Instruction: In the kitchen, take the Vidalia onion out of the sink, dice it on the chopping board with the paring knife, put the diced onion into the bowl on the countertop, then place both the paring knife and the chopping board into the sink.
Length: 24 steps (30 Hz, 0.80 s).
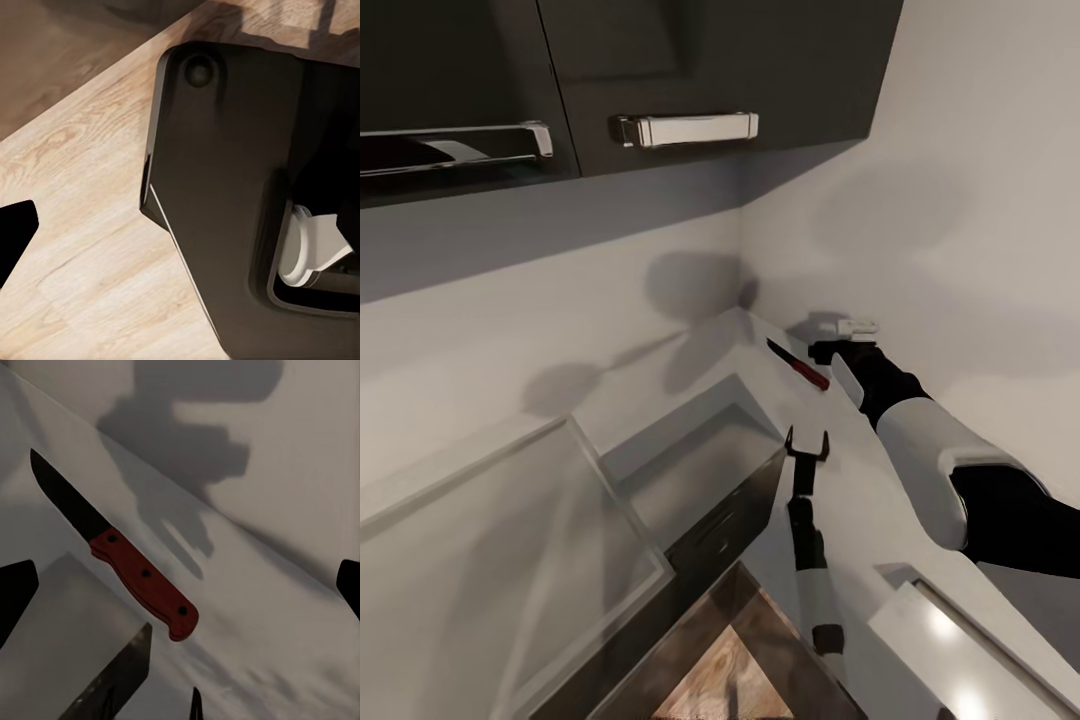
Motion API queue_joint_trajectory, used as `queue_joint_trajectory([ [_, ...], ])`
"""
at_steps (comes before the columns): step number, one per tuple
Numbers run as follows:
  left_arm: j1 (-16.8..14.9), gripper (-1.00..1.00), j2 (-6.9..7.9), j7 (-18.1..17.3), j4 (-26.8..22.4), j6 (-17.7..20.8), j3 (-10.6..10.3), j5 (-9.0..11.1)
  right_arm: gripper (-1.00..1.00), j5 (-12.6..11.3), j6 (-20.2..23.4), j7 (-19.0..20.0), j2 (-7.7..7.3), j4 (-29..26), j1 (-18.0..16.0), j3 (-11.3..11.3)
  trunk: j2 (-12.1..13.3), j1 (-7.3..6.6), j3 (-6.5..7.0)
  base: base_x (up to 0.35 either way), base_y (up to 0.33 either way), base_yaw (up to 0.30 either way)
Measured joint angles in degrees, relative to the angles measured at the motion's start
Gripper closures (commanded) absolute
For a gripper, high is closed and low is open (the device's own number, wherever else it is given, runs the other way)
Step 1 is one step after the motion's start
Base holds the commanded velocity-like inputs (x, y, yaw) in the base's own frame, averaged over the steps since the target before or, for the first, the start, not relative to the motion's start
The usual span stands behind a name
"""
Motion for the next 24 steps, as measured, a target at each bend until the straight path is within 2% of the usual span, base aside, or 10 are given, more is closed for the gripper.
queue_joint_trajectory([
  [24, 0.0, -1.0, 0.0, 0.0, 0.01, 0.0, -0.02, 0.0, -1.0, -0.19, 0.0, 0.09, -0.01, -0.17, 0.0, -0.09, 0.0, 0.0, -2.19, 0.0, 0.0, 0.0],
])
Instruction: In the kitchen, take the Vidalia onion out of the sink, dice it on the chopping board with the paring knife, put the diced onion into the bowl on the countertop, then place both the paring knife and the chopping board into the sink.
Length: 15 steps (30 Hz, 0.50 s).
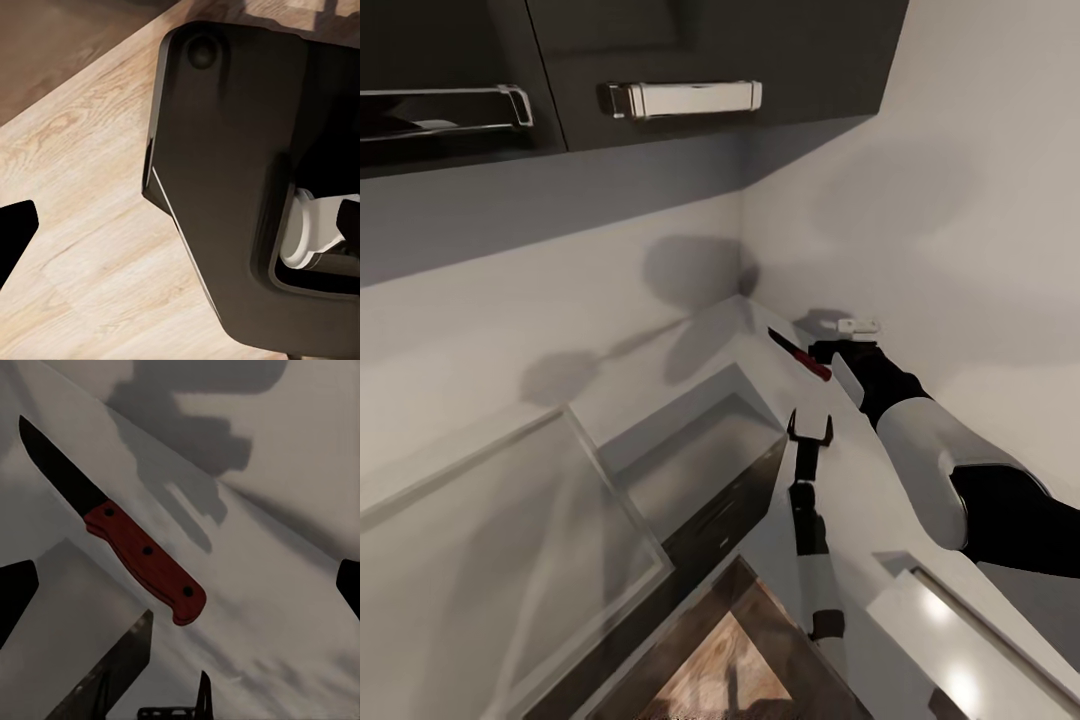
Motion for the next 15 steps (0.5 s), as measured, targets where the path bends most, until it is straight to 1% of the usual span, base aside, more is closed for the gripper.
queue_joint_trajectory([
  [15, 0.0, -1.0, -0.01, 0.0, 0.07, 0.0, 0.01, 0.0, -1.0, 0.02, 0.0, 0.0, 0.0, -0.44, 0.0, 0.0, 0.0, 0.0, -1.37, 0.0, 0.0, 0.0],
])
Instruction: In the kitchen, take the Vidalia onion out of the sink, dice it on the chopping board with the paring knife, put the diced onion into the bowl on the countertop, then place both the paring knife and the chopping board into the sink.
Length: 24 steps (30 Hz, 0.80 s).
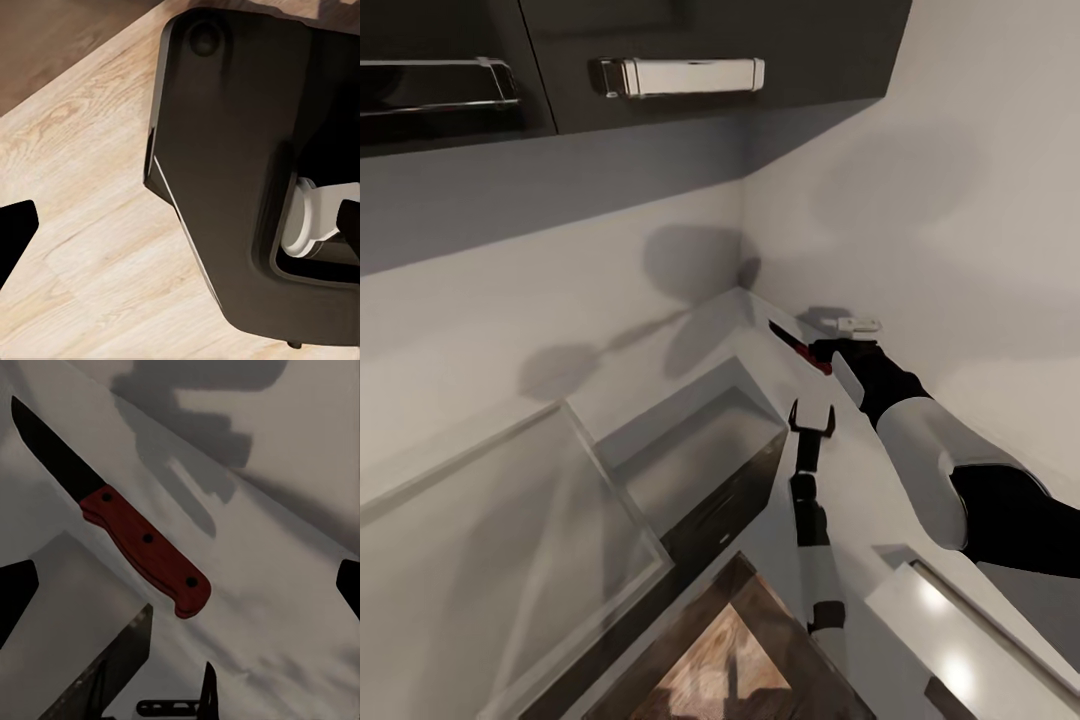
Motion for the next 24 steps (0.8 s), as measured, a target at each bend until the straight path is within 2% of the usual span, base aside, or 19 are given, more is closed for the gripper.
queue_joint_trajectory([
  [24, 0.0, -1.0, 0.0, 0.0, 0.02, 0.0, -0.03, 0.0, -1.0, -0.03, 0.0, 0.01, 0.09, -0.7, 0.0, 0.0, 0.0, 0.0, -2.2, 0.0, 0.0, 0.0],
])
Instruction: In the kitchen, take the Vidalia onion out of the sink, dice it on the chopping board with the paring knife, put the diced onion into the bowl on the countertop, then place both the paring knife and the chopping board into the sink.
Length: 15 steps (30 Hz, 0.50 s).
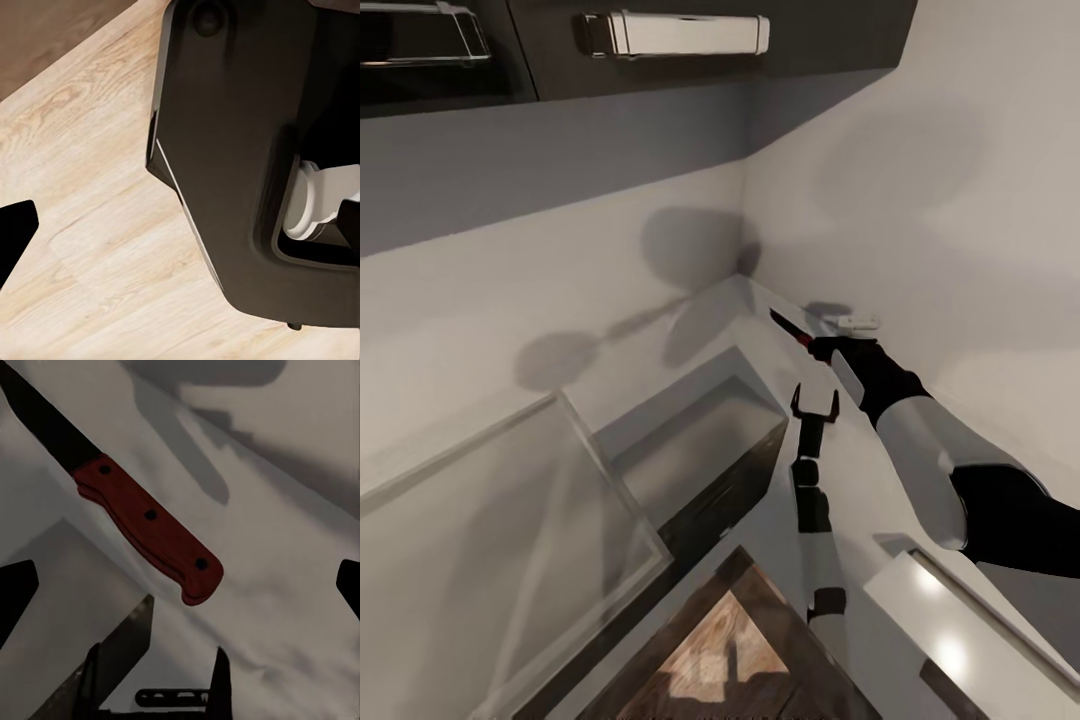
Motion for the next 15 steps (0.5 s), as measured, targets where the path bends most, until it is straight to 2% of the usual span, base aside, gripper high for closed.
queue_joint_trajectory([
  [15, 0.0, -1.0, 0.0, 0.0, 0.32, 0.0, 0.01, 0.0, -1.0, -0.04, -0.12, 0.07, 0.0, -2.49, 0.0, 0.0, 0.0, 0.0, -1.37, 0.0, 0.0, 0.0],
])
